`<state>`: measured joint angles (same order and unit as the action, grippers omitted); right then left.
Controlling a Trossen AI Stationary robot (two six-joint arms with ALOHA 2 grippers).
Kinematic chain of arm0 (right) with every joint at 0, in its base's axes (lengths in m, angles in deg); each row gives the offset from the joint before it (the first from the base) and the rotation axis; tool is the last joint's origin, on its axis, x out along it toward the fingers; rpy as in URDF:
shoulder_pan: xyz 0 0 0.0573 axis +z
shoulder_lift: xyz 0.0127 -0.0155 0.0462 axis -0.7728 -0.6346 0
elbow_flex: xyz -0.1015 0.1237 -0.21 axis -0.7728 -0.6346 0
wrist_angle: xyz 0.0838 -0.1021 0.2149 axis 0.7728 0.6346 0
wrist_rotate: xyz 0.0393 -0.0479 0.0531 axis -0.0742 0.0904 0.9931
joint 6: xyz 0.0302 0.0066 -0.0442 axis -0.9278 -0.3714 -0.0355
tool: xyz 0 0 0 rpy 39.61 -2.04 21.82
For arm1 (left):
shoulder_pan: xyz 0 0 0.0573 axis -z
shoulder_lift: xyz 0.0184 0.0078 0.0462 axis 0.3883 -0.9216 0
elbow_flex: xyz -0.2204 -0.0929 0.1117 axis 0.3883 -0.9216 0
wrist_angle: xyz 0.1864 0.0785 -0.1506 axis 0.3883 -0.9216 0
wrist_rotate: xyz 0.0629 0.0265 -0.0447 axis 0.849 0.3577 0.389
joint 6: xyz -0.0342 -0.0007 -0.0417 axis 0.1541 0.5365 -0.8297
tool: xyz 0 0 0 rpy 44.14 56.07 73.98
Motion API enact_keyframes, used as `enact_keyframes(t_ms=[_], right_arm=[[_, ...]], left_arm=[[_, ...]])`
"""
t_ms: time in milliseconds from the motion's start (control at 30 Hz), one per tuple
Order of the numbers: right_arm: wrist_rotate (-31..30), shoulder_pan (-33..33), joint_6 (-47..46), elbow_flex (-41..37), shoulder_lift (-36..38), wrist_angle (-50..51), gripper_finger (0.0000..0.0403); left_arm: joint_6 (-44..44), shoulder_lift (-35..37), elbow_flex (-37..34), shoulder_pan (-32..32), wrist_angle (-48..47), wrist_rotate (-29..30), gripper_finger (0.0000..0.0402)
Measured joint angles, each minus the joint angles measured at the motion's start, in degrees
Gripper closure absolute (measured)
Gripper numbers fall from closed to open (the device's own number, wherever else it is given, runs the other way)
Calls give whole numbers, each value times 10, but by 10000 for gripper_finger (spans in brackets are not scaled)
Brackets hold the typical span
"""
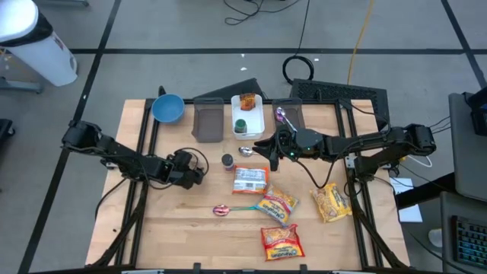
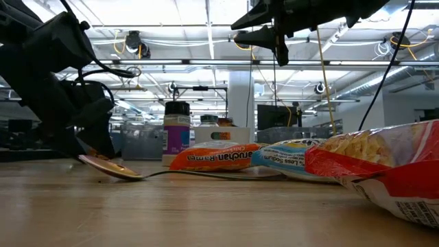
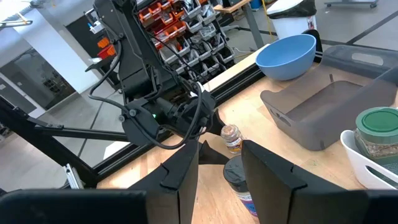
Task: Pick & Place Food Item
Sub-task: Put the brown seasoning bottle into the white bin
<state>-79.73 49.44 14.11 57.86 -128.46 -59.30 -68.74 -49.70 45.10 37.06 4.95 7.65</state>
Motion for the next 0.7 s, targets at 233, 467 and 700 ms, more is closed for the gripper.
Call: enact_keyframes(t_ms=[233, 467, 700], right_arm=[[0, 0, 0, 0, 0, 0, 287], [0, 0, 0, 0, 0, 6, 287], [0, 0, 0, 0, 0, 6, 287]], left_arm=[[-4, 0, -1, 0, -2, 3, 76], [-6, -1, -1, -1, -1, 0, 175], [6, -1, -1, 0, 24, -11, 256]])
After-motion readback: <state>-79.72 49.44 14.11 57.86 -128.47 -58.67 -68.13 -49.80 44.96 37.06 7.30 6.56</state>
